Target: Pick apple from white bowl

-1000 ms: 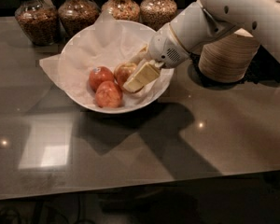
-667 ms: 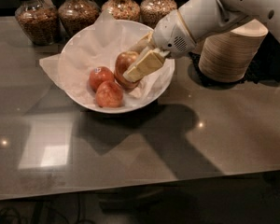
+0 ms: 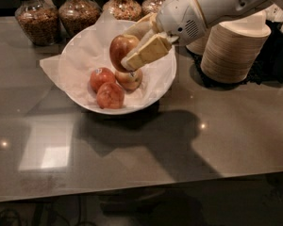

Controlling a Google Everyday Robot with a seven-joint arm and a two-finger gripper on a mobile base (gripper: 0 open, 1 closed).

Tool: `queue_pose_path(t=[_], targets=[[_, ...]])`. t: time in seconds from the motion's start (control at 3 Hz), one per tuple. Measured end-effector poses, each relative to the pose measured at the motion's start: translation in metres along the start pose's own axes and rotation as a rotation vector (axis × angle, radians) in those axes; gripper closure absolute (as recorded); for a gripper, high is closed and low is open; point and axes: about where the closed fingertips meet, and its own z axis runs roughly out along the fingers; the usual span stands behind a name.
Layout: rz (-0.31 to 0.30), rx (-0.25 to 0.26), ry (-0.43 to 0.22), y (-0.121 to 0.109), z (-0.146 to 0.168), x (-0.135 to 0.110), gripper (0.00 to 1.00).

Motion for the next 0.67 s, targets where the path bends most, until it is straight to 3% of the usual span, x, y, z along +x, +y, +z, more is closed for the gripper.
queue_pose_path(t=[0.33,0.67], targets=[[-0.071,-0.040,0.001,0.0279,-0.0059,-0.0098,1.00],[-0.071,-0.040,0.001,0.0279,-0.0059,-0.0098,1.00]])
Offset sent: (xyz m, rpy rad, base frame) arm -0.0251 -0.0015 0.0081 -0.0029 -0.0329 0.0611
